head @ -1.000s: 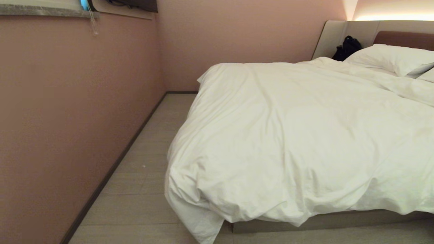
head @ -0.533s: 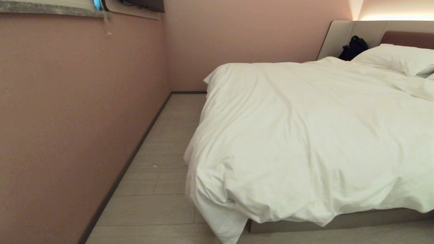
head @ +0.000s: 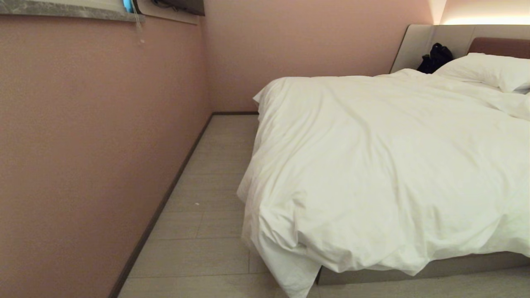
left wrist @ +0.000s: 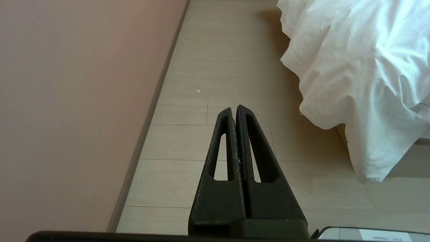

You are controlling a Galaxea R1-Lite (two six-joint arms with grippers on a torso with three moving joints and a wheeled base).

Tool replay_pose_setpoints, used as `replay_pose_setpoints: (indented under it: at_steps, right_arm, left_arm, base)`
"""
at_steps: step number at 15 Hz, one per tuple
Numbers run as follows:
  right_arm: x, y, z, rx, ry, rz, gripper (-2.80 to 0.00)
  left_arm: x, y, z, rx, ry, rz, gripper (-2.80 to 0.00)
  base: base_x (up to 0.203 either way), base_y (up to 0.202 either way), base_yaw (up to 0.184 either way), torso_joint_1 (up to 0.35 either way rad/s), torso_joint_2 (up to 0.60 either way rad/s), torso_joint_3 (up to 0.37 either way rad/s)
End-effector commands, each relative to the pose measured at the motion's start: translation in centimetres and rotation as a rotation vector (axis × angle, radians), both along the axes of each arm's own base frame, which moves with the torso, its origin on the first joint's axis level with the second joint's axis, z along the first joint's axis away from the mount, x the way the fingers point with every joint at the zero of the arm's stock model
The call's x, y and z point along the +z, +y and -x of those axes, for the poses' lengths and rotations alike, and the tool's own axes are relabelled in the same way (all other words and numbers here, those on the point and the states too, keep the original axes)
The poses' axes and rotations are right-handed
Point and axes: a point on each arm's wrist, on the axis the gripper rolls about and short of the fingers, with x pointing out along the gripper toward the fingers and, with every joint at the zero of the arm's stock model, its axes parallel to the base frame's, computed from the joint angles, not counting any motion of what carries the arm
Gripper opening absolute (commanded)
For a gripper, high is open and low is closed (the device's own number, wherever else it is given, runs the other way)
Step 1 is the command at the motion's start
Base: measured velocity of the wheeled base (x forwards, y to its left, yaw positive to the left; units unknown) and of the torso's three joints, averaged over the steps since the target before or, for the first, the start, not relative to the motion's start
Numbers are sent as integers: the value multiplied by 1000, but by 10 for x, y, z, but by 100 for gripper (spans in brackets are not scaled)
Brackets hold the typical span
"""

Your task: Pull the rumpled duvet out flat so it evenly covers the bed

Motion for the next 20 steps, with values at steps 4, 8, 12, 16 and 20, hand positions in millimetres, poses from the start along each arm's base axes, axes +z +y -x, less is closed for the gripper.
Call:
replay_pose_setpoints:
  at_steps: [4, 8, 12, 16, 20]
  right_arm:
    - [0, 0, 0, 1, 0, 1, -280]
    - [0, 0, 0, 0, -1, 1, -280]
    - [0, 0, 0, 1, 0, 1, -280]
    - [0, 0, 0, 1, 0, 1, -280]
    - [0, 0, 0, 1, -1, 1, -280]
  left_arm:
    - [0, 0, 0, 1, 1, 1, -280]
    - [0, 0, 0, 1, 1, -1, -280]
    - [0, 0, 0, 0, 2, -5, -280]
    - [0, 0, 0, 1, 2, 0, -280]
    - [0, 0, 0, 1, 2, 2, -280]
  base:
    - [0, 0, 0, 0, 0, 0]
    - [0, 0, 0, 0, 0, 0]
    - [0, 0, 0, 0, 0, 0]
    - [-16, 0, 1, 2, 1, 1]
    - [-185, 0, 0, 4, 3, 3]
